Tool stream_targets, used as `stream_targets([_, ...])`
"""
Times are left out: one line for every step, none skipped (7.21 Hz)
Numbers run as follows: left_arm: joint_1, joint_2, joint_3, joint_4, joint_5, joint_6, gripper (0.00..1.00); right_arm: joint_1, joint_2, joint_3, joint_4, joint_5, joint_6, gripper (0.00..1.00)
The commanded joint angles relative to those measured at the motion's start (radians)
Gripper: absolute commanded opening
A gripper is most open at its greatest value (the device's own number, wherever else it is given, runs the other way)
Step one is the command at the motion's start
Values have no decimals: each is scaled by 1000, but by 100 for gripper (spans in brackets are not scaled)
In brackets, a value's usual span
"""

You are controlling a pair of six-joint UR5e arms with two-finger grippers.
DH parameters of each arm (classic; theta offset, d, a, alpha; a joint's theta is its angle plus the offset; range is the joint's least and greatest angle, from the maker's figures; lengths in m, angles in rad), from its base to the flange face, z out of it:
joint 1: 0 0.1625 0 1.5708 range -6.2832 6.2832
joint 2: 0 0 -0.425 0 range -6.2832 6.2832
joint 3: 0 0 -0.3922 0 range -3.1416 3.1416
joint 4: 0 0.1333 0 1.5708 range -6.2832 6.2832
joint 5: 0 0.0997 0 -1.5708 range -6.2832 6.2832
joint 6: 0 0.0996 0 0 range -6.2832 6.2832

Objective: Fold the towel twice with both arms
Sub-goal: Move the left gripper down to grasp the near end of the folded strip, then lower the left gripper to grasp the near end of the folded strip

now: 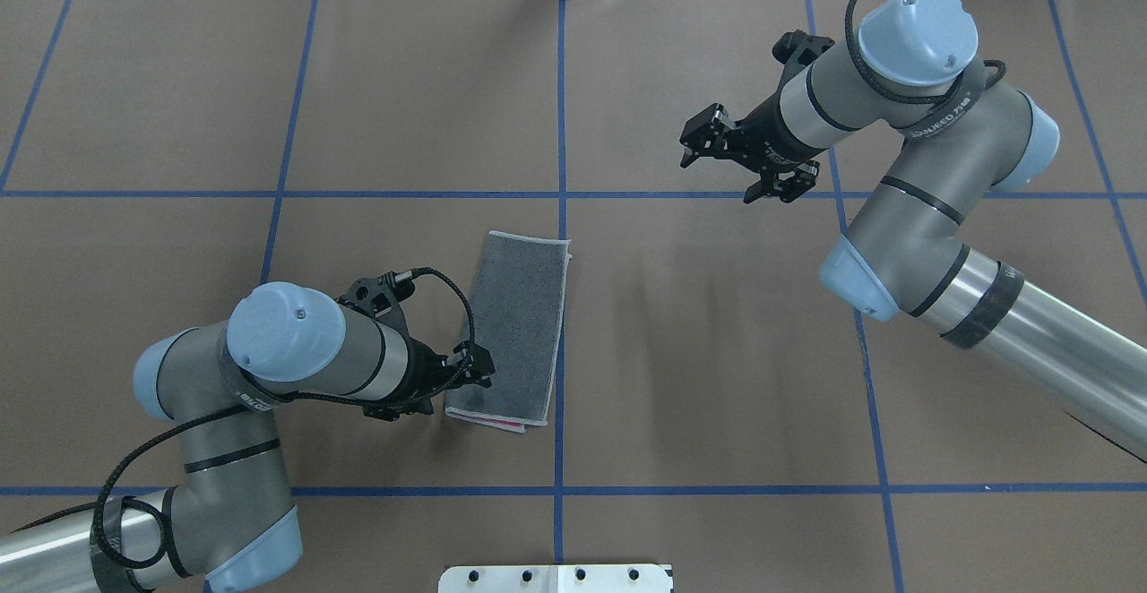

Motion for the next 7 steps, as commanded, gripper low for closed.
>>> stream_targets([3, 0, -1, 3, 1, 0, 47, -2, -1, -1, 0, 0, 2, 100])
stream_targets([3, 0, -4, 3, 1, 0, 33, -2, -3, -1, -2, 0, 2, 100])
stream_targets([3, 2, -6, 3, 1, 0, 16, -2, -3, -1, -2, 0, 2, 100])
stream_targets([3, 2, -7, 3, 0, 0, 0, -2, -3, -3, -2, 0, 2, 100])
stream_targets([3, -6, -24, 15, -2, -2, 0, -3, -5, -6, 0, 0, 2, 100])
stream_targets([7, -30, -59, 94, -3, -3, 0, -2, -5, -16, 0, 0, 2, 100])
stream_targets([9, -102, -76, 203, -5, -20, 0, -3, -8, -19, 2, -2, 2, 100])
